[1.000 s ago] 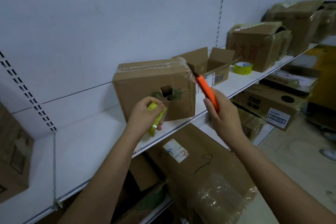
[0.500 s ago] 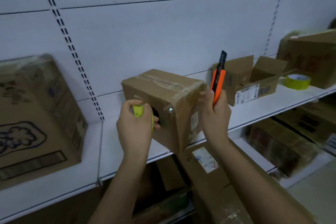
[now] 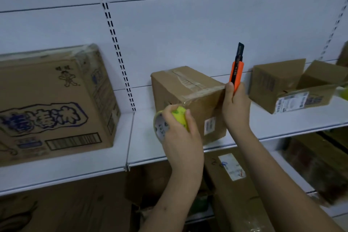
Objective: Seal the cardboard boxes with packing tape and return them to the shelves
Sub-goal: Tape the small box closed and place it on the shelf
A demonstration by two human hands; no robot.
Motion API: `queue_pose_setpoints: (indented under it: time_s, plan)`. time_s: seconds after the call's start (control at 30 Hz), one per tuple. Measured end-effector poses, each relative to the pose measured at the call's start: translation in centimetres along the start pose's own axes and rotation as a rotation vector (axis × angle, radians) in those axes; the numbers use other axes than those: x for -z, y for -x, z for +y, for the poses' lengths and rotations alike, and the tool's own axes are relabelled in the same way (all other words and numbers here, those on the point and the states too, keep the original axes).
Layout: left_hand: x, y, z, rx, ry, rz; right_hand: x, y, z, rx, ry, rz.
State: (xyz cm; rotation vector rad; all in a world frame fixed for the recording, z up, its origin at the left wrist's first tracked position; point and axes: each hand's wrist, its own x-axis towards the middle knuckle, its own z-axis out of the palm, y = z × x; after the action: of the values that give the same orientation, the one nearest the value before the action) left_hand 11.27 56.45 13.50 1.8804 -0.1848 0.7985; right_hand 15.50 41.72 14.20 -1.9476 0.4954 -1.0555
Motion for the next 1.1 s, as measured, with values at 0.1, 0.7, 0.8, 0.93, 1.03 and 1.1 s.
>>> queue_pose_setpoints:
  time_s: [0.1,0.7,0.8,0.93,1.03,1.1]
  plan:
    - [0.5,-0.8,-1.0,0.099,0.084,0.006,-0.1,1.8,-0.8,-0.008,0.007,-0.003]
    - [1.5,-2.9,-2.5,-0.365,-0.186,-0.082,-1.6,-2.5,0.6,0.307,0.086,-0.245]
    - [1.0,-3.9,-4.0,-0.412,-0.226,-0.045,-2.0,-1.8,0.1,0.294,0.080,-0.249]
    - [1.7,-7.2,-6.8,-0.324,-0.267,-0.059,-3.3,-1.5,-0.4,0.360,0.127,-0.260]
    - [2.9,-10.7,-8.4,-0.211,-0.289,-0.059,-3.6,-0.6,-1.2,0.310,-0.101,-0.426]
    - [4.1,-12.1,-7.7,-0.148,-0.260,-0.002,-3.2,0.3,0.0,0.237,-0.213,-0.322]
